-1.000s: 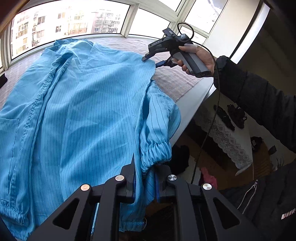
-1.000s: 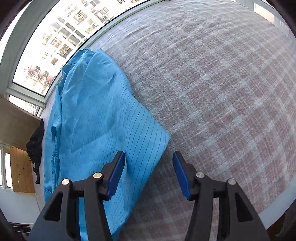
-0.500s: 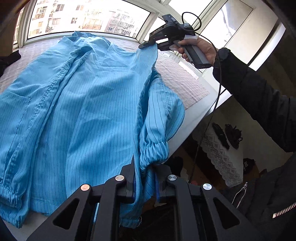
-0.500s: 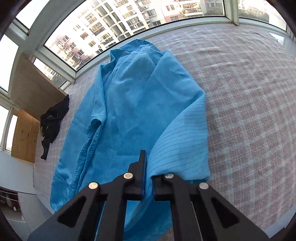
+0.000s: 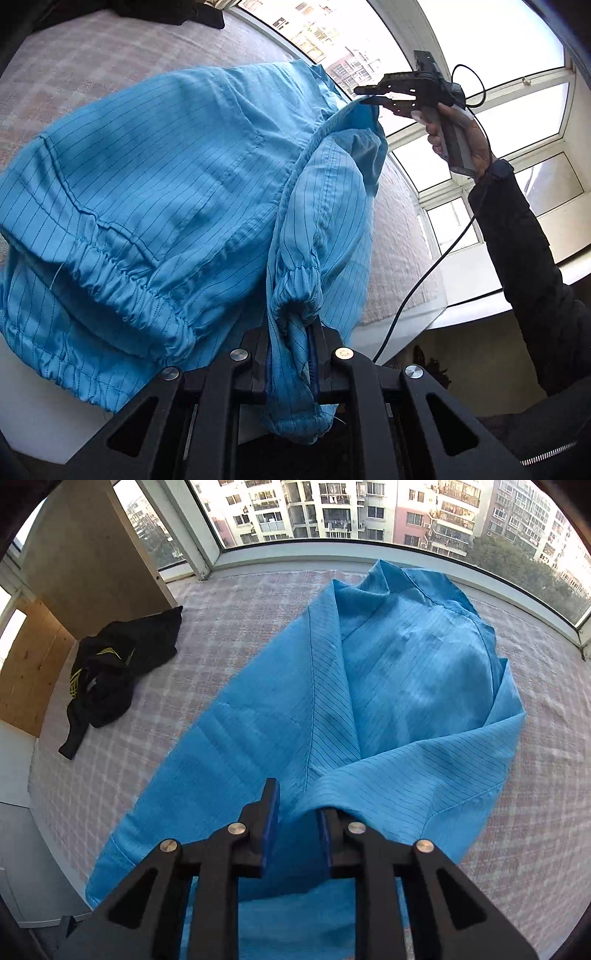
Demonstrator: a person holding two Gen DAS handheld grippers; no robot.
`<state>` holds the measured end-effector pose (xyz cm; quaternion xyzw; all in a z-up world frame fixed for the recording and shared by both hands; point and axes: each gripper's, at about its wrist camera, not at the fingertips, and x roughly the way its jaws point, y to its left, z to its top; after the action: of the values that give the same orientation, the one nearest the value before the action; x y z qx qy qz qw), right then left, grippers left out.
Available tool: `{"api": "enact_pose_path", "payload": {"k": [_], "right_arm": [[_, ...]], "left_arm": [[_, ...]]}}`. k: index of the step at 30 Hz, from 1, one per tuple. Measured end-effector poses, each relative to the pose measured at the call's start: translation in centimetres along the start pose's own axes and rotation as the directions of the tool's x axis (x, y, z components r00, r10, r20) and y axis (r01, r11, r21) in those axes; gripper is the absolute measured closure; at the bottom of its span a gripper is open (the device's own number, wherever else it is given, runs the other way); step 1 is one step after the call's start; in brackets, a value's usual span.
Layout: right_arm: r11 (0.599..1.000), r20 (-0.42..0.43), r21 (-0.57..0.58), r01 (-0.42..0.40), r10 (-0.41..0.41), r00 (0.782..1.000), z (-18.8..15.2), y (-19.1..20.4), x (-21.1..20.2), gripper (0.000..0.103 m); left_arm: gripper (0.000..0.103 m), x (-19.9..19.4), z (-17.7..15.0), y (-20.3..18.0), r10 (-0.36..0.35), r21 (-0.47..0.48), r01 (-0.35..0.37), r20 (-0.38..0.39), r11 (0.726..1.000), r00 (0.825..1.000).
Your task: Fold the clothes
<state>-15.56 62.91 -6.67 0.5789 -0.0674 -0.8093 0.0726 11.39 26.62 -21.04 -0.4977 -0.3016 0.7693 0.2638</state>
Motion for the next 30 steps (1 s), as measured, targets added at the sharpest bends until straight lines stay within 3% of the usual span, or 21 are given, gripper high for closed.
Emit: {"api": "enact_pose_path", "payload": {"k": [1, 5, 6, 8, 10, 11, 13, 17, 20, 21, 25, 27, 30], "right_arm": [[1.0, 0.022, -0.012, 0.015, -0.014, 1.0, -0.1, -0.1, -1.0, 0.064], [0.987, -0.003, 0.012, 0.159, -0.159, 0.987, -1.9, -2.6, -2.0, 0.062], [0.99, -0.008, 0.025, 0.138, -0.138, 0.99, -2.4, -3.2, -2.1, 0.062], [0.997, 0.036, 0.081, -0.016, 0.013, 0.999, -2.8, -4.6, -2.7, 0.062], [0.97, 0.092, 0.157, -0.188, 0.175, 0.98, -2.5, -5.7, -3.3, 0.061], [0.967, 0.079, 0.164, -0.195, 0.185, 0.98, -2.0, -5.6, -2.9, 0.057], [0.983, 0.024, 0.125, -0.134, 0.132, 0.991, -1.0, -4.8, -1.9, 0.057], [0.983, 0.078, 0.139, -0.119, 0.109, 0.991, -1.9, -5.1, -2.9, 0.057], [0.987, 0.034, 0.144, 0.077, -0.082, 0.996, -4.4, -6.4, -2.1, 0.057], [0.983, 0.016, 0.15, 0.109, -0.112, 0.994, -5.4, -7.0, -1.5, 0.057], [0.968, -0.053, 0.247, -0.051, 0.066, 0.996, -6.5, -8.4, 3.0, 0.057], [0.97, -0.041, 0.227, -0.082, 0.093, 0.995, -4.9, -7.1, 5.3, 0.057], [0.982, -0.05, 0.169, -0.08, 0.09, 0.995, -2.5, -4.7, 8.1, 0.057]], "left_arm": [[0.09, 0.2, 0.0, 0.1, 0.0, -0.003, 0.0, -0.006, 1.0, 1.0], [0.09, 0.8, 0.1, 0.6, 0.0, -0.016, -0.001, -0.029, 1.0, 1.0], [0.09, 1.0, 0.1, 0.7, 0.0, -0.019, -0.001, -0.035, 1.0, 0.999], [0.09, 1.3, 0.1, 1.0, 0.0, -0.025, -0.001, -0.047, 1.0, 0.999], [0.09, 1.7, 0.2, 1.1, -0.002, -0.031, 0.001, -0.058, 1.0, 0.998], [0.09, 1.9, 0.2, 1.1, -0.004, -0.036, 0.002, -0.06, 0.999, 0.998], [0.09, 2.2, 0.0, 1.0, -0.017, -0.04, 0.014, -0.071, 0.999, 0.997], [0.09, 2.9, -0.6, 0.7, -0.036, -0.045, 0.032, -0.096, 0.998, 0.995], [0.09, 3.2, -0.9, 0.7, -0.048, -0.051, 0.043, -0.108, 0.998, 0.993], [0.09, 3.3, -0.9, 0.8, -0.05, -0.054, 0.045, -0.107, 0.998, 0.993], [0.089, 3.4, -0.6, 0.7, -0.032, -0.038, 0.027, -0.113, 0.999, 0.993], [0.088, 3.5, -0.6, 0.2, 0.009, 0.0, -0.009, -0.121, 1.0, 0.993], [0.086, 3.5, -0.6, -1.0, 0.125, 0.099, -0.113, -0.121, 0.989, 0.985]]}}
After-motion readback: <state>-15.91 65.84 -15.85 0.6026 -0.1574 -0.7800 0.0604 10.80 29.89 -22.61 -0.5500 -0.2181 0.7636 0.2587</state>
